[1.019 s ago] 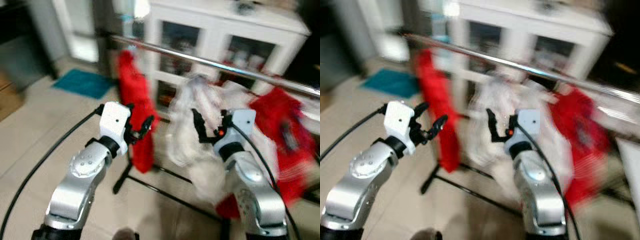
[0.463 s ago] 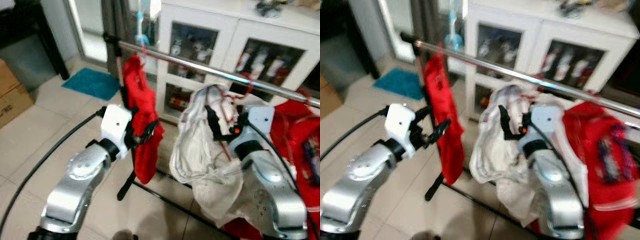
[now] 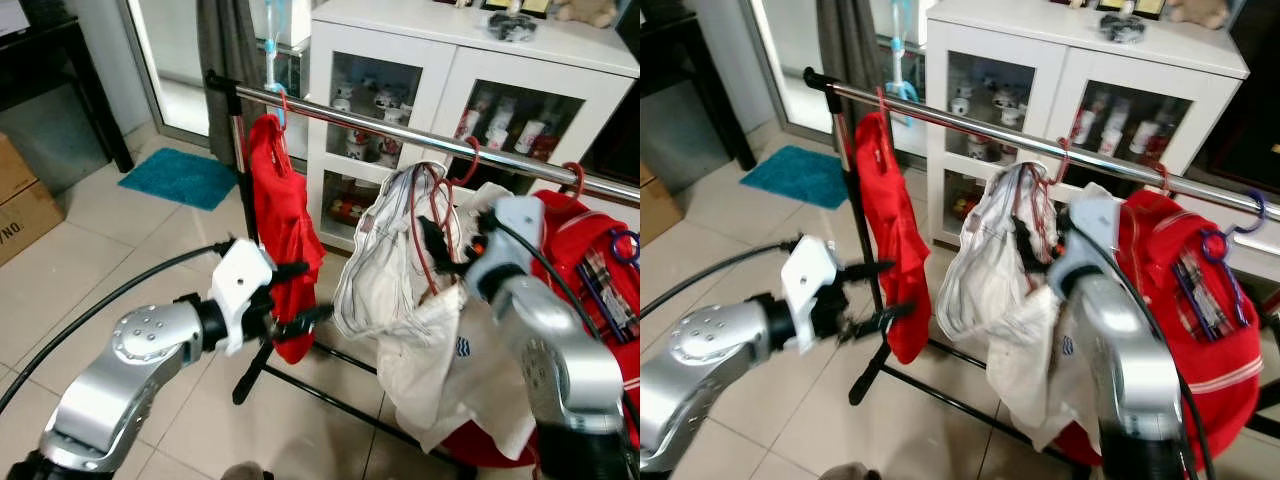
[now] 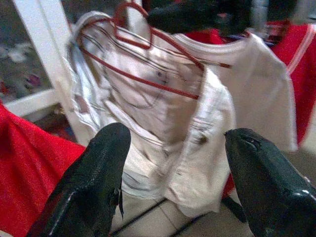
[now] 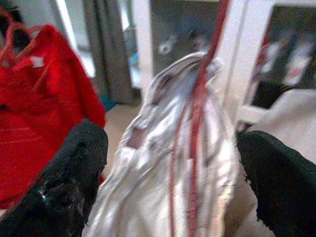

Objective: Hang hanger

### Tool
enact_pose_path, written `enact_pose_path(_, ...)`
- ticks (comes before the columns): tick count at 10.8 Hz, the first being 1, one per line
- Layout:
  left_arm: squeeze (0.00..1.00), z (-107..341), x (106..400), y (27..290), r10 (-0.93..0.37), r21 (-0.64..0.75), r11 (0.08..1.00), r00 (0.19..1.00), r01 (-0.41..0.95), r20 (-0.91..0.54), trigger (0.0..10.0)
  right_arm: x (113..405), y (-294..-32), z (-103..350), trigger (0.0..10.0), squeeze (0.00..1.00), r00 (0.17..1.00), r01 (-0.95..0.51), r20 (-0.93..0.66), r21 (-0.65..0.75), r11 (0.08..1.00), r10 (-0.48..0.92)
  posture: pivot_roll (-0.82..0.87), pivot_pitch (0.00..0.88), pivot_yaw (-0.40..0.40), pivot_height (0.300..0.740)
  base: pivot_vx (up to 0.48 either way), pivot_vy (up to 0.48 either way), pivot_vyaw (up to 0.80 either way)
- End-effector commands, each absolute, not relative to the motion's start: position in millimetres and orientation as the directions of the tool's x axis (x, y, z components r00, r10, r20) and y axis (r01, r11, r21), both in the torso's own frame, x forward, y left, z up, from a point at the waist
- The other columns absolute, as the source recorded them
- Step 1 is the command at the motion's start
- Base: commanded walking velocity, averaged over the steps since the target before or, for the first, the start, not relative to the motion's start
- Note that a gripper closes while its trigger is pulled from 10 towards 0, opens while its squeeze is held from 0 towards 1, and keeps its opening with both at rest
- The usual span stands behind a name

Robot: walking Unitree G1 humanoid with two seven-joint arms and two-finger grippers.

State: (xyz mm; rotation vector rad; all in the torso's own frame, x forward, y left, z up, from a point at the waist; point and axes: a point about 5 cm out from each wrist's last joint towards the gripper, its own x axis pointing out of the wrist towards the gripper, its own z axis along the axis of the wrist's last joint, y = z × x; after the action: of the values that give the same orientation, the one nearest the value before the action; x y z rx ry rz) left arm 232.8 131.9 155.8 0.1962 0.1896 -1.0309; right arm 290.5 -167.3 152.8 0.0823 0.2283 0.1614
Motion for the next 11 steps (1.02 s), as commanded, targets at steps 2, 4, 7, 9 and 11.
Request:
enact_pose_path(2, 0.00, 160.2, 228.8, 131.6, -0.845, 0.077, 0.467, 0.471, 0.881, -0.252, 10.0, 303.2, -171.5, 152.7, 10.0, 0.00, 0.947, -0.146, -0.268, 0.128, 0.981, 0.176, 0.07, 0.055, -0.044, 0.740, 0.000, 0.000, 0.00)
enact_pose_path(4, 0.00, 161.0, 225.5, 131.7, -0.846, 0.072, 0.467, 0.469, 0.881, -0.254, 10.0, 314.1, -177.9, 151.0, 7.3, 0.00, 0.948, -0.091, -0.293, 0.126, 0.988, 0.125, 0.07, 0.059, -0.054, 0.740, 0.000, 0.000, 0.00)
enact_pose_path(7, 0.00, 158.9, 219.9, 132.5, -0.847, 0.056, 0.457, 0.454, 0.887, -0.275, 10.0, 328.5, -185.8, 147.4, 0.0, 0.00, 0.943, 0.022, -0.333, 0.124, 0.992, 0.021, 0.07, 0.060, -0.059, 0.740, 0.000, 0.000, 0.00)
enact_pose_path(9, 0.00, 158.7, 219.5, 132.1, -0.848, 0.056, 0.455, 0.451, 0.889, -0.278, 10.0, 331.4, -185.6, 147.5, 0.0, 0.00, 0.946, 0.031, -0.324, 0.130, 0.991, 0.013, 0.07, 0.053, -0.055, 0.740, 0.000, 0.000, 0.00)
enact_pose_path(11, 0.00, 159.0, 221.1, 132.0, -0.849, 0.057, 0.449, 0.446, 0.892, -0.282, 10.0, 332.9, -186.1, 148.4, 0.0, 0.00, 0.948, 0.033, -0.318, 0.130, 0.991, 0.010, 0.07, 0.048, -0.052, 0.740, 0.000, 0.000, 0.00)
